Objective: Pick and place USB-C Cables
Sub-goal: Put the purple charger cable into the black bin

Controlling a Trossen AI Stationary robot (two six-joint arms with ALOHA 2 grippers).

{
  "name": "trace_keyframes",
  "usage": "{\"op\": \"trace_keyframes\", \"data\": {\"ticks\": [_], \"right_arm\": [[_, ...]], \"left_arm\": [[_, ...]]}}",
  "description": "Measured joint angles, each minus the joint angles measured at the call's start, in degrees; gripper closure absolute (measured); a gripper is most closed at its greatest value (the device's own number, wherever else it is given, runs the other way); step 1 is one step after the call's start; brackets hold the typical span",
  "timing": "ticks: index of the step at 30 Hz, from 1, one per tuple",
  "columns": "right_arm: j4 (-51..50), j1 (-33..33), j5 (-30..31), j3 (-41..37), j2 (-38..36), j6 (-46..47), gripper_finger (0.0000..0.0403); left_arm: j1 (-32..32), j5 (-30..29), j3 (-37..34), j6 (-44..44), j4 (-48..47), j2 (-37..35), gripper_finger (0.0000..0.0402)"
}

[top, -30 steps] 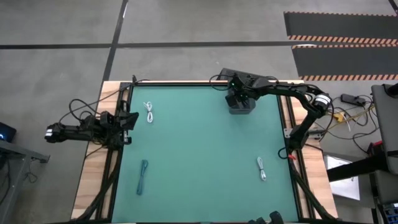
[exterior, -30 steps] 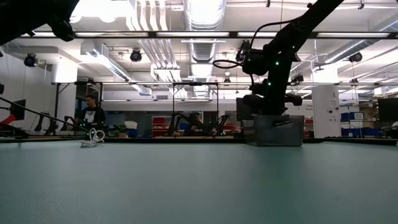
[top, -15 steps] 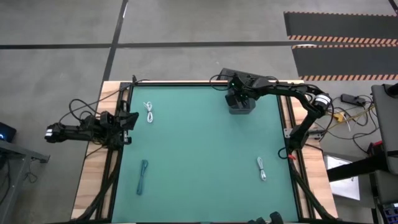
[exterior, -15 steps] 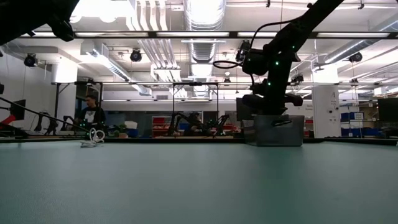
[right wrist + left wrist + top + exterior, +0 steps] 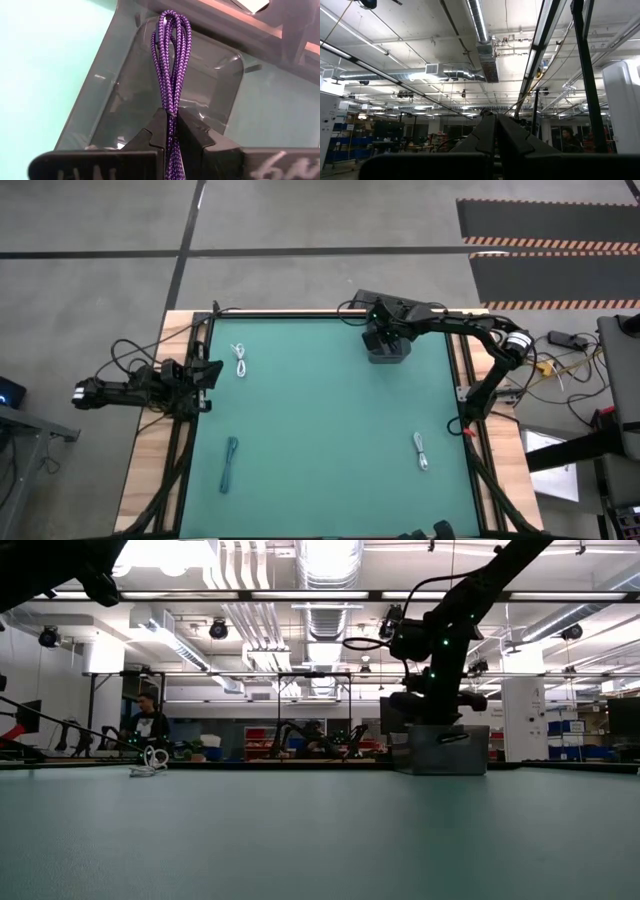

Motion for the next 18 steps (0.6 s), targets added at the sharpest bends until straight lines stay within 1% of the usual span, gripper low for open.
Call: {"op": "trace_keyframes", "data": {"ticks": [9, 18], "right_arm": [[0.9, 0.0, 0.0, -0.2, 0.3, 0.0, 0.0385], [1.6, 0.0, -0.5, -0.1, 4.3, 0.0, 0.0384]], "left_arm": [[0.0, 0.0, 0.0, 0.0, 0.0, 0.0, 0.0402], [0.0, 0.0, 0.0, -0.1, 0.0, 0.0, 0.0402]]}}
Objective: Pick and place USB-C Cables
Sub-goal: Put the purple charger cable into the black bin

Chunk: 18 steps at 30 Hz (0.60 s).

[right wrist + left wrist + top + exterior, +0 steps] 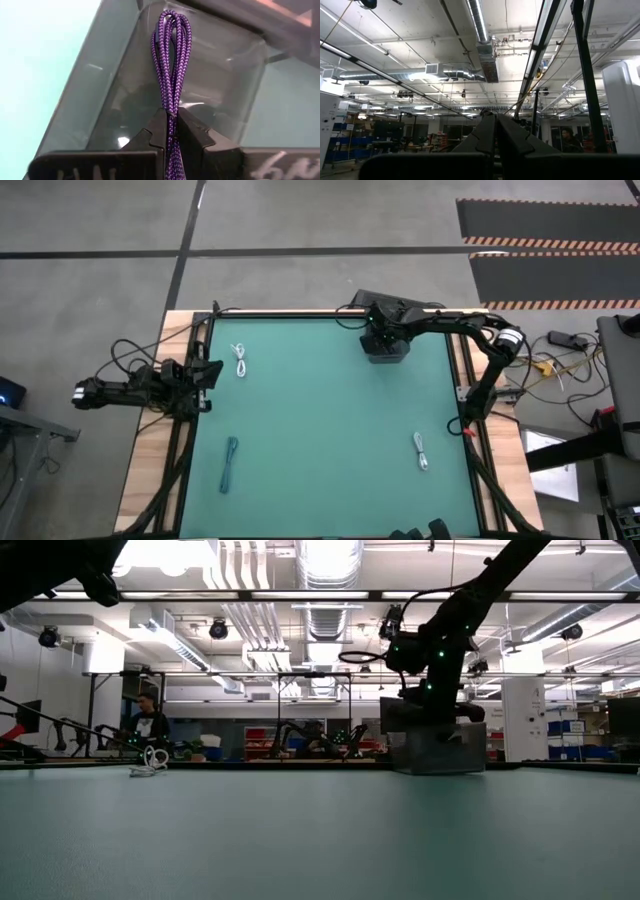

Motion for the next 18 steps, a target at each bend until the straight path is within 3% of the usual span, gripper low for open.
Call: {"op": "trace_keyframes", "data": {"ticks": [18], "right_arm": [[-0.3, 0.0, 0.2, 0.0, 0.0, 0.0, 0.0350]], "left_arm": [[0.0, 0.0, 0.0, 0.0, 0.0, 0.0, 0.0402]]}}
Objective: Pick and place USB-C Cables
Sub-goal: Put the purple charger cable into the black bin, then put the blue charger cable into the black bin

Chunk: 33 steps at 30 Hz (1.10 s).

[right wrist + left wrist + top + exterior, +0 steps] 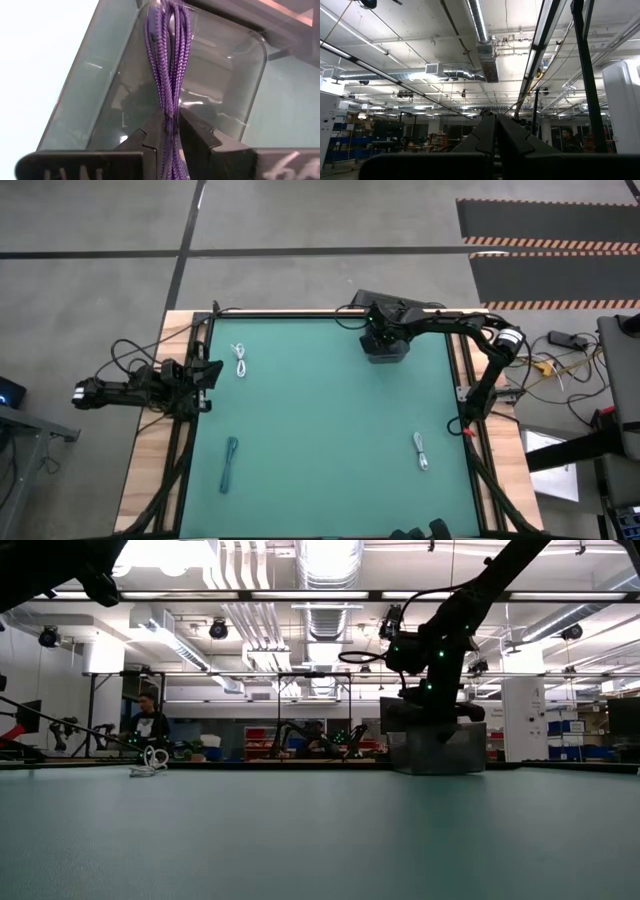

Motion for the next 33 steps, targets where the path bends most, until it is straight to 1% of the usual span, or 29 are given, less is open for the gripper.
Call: {"op": "trace_keyframes", "data": {"ticks": [8, 13, 16, 21, 28, 33], "right_arm": [[-0.9, 0.0, 0.4, 0.3, -0.3, -0.5, 0.0326], [-1.6, 0.1, 0.9, 0.6, -2.2, -2.6, 0.0315], [-2.0, 0.1, 0.8, 0.7, -4.4, -2.8, 0.0315], [-3.7, 0.7, 0.5, 0.7, -8.1, -2.8, 0.0326], [-3.4, 5.1, 0.7, 0.7, -14.1, -3.4, 0.0339], [-2.7, 10.3, 4.9, 0.6, -17.7, -6.2, 0.0339]], "left_arm": [[0.0, 0.0, 0.0, 0.0, 0.0, 0.0, 0.0402], [0.0, 0.0, 0.0, 0.0, 0.0, 0.0, 0.0402], [0.0, 0.0, 0.0, 0.0, 0.0, 0.0, 0.0402], [0.0, 0.0, 0.0, 0.0, 0.0, 0.0, 0.0402], [0.0, 0.0, 0.0, 0.0, 0.0, 0.0, 0.0402], [0.0, 0.0, 0.0, 0.0, -0.7, 0.0, 0.0402]]}}
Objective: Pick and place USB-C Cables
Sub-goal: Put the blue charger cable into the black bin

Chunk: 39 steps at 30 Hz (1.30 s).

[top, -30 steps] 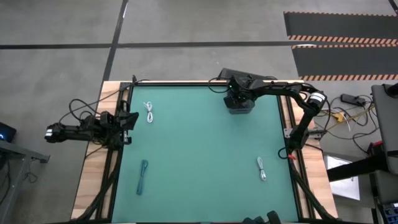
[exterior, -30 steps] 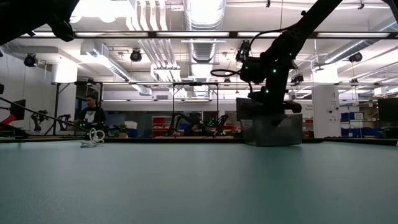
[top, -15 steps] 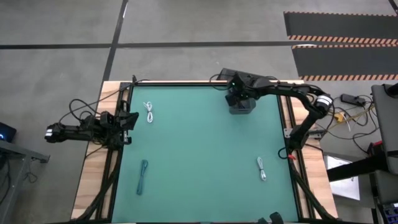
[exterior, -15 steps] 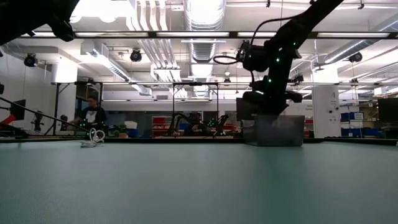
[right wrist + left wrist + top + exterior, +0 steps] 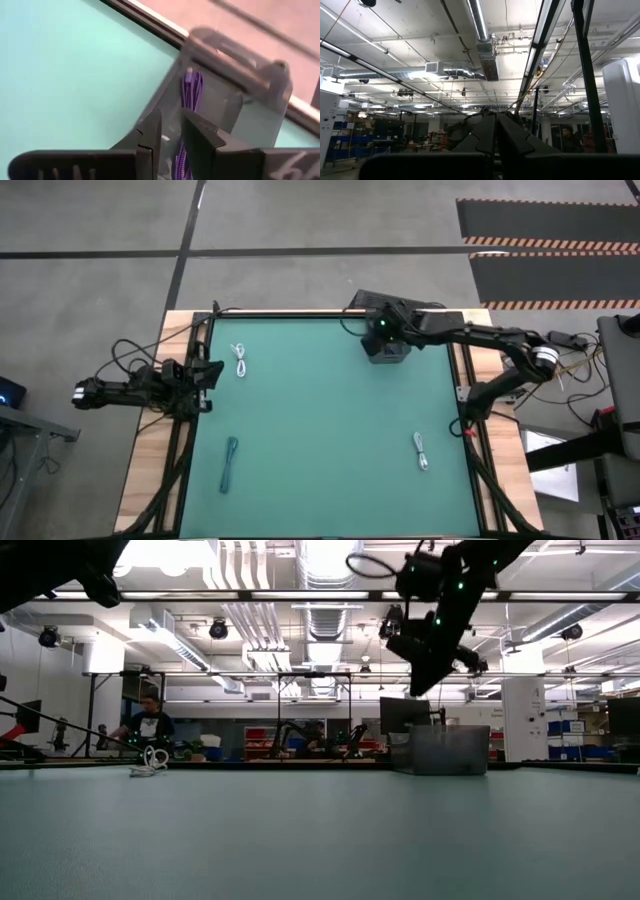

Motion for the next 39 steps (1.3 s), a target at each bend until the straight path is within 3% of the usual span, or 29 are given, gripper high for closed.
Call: {"op": "trace_keyframes", "data": {"ticks": [9, 14, 20, 30, 34, 39], "right_arm": [[9.8, 10.4, 1.5, -5.8, -7.0, -8.2, 0.0341], [21.0, 15.9, 1.5, -14.0, -12.1, -12.0, 0.0344], [36.9, 20.9, 1.4, -26.0, -18.2, -16.3, 0.0344], [57.5, 24.0, -1.5, -42.8, -28.0, -24.3, 0.0344], [65.7, 24.0, -4.9, -47.5, -31.7, -27.0, 0.0344], [71.0, 24.0, -5.0, -51.2, -35.8, -31.0, 0.0344]], "left_arm": [[0.0, -0.2, 0.0, -3.1, -0.7, 0.0, 0.0402], [0.0, -0.2, 0.0, -12.8, -2.3, 0.0, 0.0402], [0.0, -0.2, 0.0, -18.1, -3.7, 2.5, 0.0402], [0.0, -4.5, 0.0, -19.9, 0.4, 9.7, 0.0402], [0.0, -7.2, 0.0, -19.8, 4.6, 12.8, 0.0402], [0.0, -8.0, 0.0, -19.8, 9.3, 16.5, 0.0402]]}}
